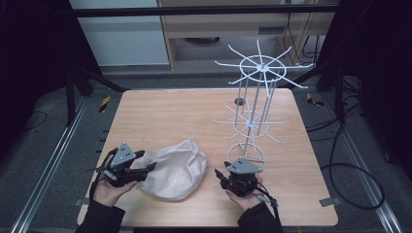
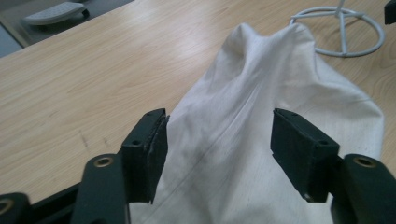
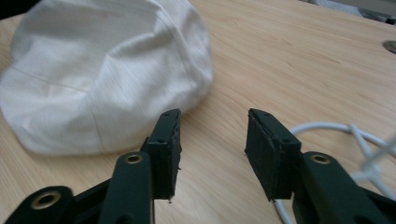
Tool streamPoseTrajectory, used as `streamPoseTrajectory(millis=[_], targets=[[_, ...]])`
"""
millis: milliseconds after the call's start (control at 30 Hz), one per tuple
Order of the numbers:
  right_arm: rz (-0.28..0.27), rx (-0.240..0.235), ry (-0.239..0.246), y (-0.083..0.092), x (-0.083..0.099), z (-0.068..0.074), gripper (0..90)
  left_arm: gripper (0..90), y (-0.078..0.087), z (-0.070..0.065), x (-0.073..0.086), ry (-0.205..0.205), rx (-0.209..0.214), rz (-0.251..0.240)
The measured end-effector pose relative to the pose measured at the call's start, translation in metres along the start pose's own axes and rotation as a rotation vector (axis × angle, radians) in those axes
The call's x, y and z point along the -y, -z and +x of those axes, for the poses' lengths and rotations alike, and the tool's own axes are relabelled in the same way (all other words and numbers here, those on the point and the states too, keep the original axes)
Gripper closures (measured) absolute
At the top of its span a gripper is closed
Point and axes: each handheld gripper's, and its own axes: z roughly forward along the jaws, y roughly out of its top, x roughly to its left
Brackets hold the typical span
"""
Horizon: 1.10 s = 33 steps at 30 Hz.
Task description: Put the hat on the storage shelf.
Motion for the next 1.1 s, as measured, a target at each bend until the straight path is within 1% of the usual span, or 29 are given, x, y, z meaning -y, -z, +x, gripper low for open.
streamPoseTrajectory(millis=[33, 133, 200, 233, 267, 400, 467, 533, 600, 633, 667, 700, 733, 767, 800, 833, 867, 900, 933, 1000, 1033, 1067, 1100], targets=[[0.004, 0.004, 0.002, 0.005, 0.003, -0.003, 53.2, 35.1, -0.002, -0.001, -0.003, -0.009, 0.010, -0.002], [0.011, 0.019, -0.020, 0.022, 0.014, -0.013, 51.9, 33.1, -0.006, -0.002, -0.011, -0.041, 0.031, 0.002], [0.013, 0.041, -0.029, 0.035, 0.022, -0.023, 50.8, 32.7, -0.013, -0.003, -0.017, -0.070, 0.039, 0.015], [0.013, 0.041, -0.029, 0.035, 0.022, -0.023, 50.8, 32.5, -0.013, -0.003, -0.017, -0.070, 0.039, 0.015], [0.013, 0.059, -0.034, 0.044, 0.027, -0.029, 49.7, 32.5, -0.016, -0.004, -0.018, -0.076, 0.039, 0.023], [0.017, 0.083, -0.058, 0.056, 0.035, -0.040, 48.7, 32.5, -0.029, -0.004, -0.021, -0.087, 0.046, 0.059], [0.016, 0.087, -0.060, 0.058, 0.037, -0.043, 48.5, 32.3, -0.034, -0.003, -0.022, -0.096, 0.045, 0.075], [0.012, 0.096, -0.076, 0.061, 0.038, -0.048, 48.1, 32.3, -0.040, -0.002, -0.022, -0.095, 0.053, 0.088], [0.007, 0.121, -0.092, 0.065, 0.040, -0.055, 47.5, 32.9, -0.046, -0.002, -0.022, -0.098, 0.060, 0.101], [0.009, 0.129, -0.088, 0.066, 0.041, -0.056, 47.4, 34.3, -0.048, -0.002, -0.022, -0.102, 0.063, 0.110], [0.010, 0.137, -0.084, 0.066, 0.042, -0.058, 47.2, 35.8, -0.053, -0.003, -0.022, -0.118, 0.065, 0.138], [0.010, 0.137, -0.084, 0.066, 0.042, -0.058, 47.2, 37.5, -0.053, -0.003, -0.022, -0.118, 0.065, 0.138], [0.012, 0.145, -0.088, 0.066, 0.043, -0.061, 47.1, 37.5, -0.055, -0.003, -0.021, -0.119, 0.069, 0.147], [0.018, 0.158, -0.103, 0.067, 0.045, -0.065, 46.9, 40.7, -0.056, -0.003, -0.021, -0.121, 0.071, 0.154], [0.018, 0.158, -0.103, 0.067, 0.045, -0.065, 46.9, 40.7, -0.058, -0.004, -0.021, -0.123, 0.068, 0.165], [0.020, 0.163, -0.119, 0.067, 0.047, -0.069, 46.9, 44.8, -0.059, -0.004, -0.021, -0.126, 0.065, 0.172], [0.022, 0.165, -0.125, 0.067, 0.048, -0.071, 46.8, 47.5, -0.061, -0.005, -0.021, -0.128, 0.059, 0.177], [0.023, 0.168, -0.133, 0.068, 0.049, -0.073, 46.9, 50.3, -0.062, -0.006, -0.022, -0.132, 0.064, 0.184], [0.023, 0.168, -0.133, 0.068, 0.049, -0.073, 46.9, 50.3, -0.064, -0.007, -0.022, -0.131, 0.069, 0.185], [0.025, 0.174, -0.135, 0.068, 0.050, -0.076, 46.7, 54.9, -0.067, -0.009, -0.022, -0.138, 0.073, 0.201], [0.024, 0.178, -0.133, 0.068, 0.051, -0.078, 46.7, 58.1, -0.069, -0.009, -0.022, -0.139, 0.070, 0.210], [0.027, 0.181, -0.140, 0.067, 0.052, -0.080, 46.7, 65.1, -0.070, -0.009, -0.022, -0.139, 0.069, 0.221], [0.030, 0.181, -0.142, 0.067, 0.052, -0.081, 46.7, 68.9, -0.071, -0.009, -0.022, -0.132, 0.071, 0.223]])
